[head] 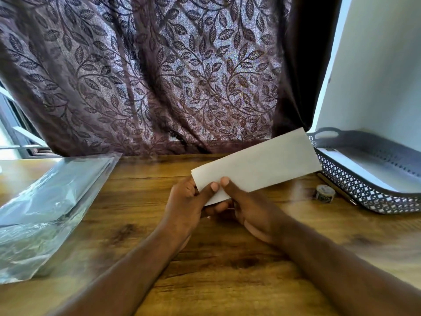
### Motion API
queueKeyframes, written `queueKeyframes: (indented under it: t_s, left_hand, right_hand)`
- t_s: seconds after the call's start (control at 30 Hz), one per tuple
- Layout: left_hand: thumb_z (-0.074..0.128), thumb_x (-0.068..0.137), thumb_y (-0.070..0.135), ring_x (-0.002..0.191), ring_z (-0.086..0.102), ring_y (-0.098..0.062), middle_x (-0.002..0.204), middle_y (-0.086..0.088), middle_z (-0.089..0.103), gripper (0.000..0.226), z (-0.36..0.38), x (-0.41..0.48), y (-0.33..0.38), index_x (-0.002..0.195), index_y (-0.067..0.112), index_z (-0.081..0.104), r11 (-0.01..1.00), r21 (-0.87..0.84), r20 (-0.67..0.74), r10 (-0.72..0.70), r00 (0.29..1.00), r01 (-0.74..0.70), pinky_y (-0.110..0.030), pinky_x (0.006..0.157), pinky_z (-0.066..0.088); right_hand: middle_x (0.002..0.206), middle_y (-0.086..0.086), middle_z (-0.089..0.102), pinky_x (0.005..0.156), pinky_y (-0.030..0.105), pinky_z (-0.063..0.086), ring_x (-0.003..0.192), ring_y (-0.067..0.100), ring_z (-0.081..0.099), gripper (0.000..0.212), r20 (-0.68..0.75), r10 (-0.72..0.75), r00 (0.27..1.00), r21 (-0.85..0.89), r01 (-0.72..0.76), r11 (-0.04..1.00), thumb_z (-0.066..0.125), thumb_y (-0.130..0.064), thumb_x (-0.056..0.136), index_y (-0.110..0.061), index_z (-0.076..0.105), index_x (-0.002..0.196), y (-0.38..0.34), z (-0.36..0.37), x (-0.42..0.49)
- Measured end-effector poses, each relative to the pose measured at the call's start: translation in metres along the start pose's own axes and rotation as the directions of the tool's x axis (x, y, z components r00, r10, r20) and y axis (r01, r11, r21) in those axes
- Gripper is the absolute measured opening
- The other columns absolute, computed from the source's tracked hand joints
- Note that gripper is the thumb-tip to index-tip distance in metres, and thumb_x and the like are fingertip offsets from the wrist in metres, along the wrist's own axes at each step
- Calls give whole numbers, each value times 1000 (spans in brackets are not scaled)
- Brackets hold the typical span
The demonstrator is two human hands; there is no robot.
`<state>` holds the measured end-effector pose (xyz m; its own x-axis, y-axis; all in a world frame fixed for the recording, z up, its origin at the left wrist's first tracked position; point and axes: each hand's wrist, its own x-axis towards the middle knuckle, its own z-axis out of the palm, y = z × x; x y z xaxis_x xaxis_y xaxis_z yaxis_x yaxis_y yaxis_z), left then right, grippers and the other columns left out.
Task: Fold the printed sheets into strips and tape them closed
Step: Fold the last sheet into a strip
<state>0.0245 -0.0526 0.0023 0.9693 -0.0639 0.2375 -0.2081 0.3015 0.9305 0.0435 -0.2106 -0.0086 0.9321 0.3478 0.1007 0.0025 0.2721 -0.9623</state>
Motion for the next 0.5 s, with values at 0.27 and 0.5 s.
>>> queueKeyframes:
  t_s: [0.27,0.5]
  left_hand:
    - [71,82,17,87,77,-33,103,-7,78,33,-11,6,6,115,22,65,1000,-11,-12,-25,1000,25,-25,62,61]
    - [70,88,13,89,76,-35,105,-8,78,28,-27,13,6,115,20,65,998,0,-12,-62,998,62,-25,62,61]
  right_hand:
    - [126,6,72,77,50,61,114,27,70,31,-114,-137,984,165,155,974,61,-32,97,-26,61,128,-19,-29,7]
    - [117,9,75,77,41,62,109,23,72,40,-306,-102,946,198,169,966,61,-38,93,-13,63,124,-35,-61,8]
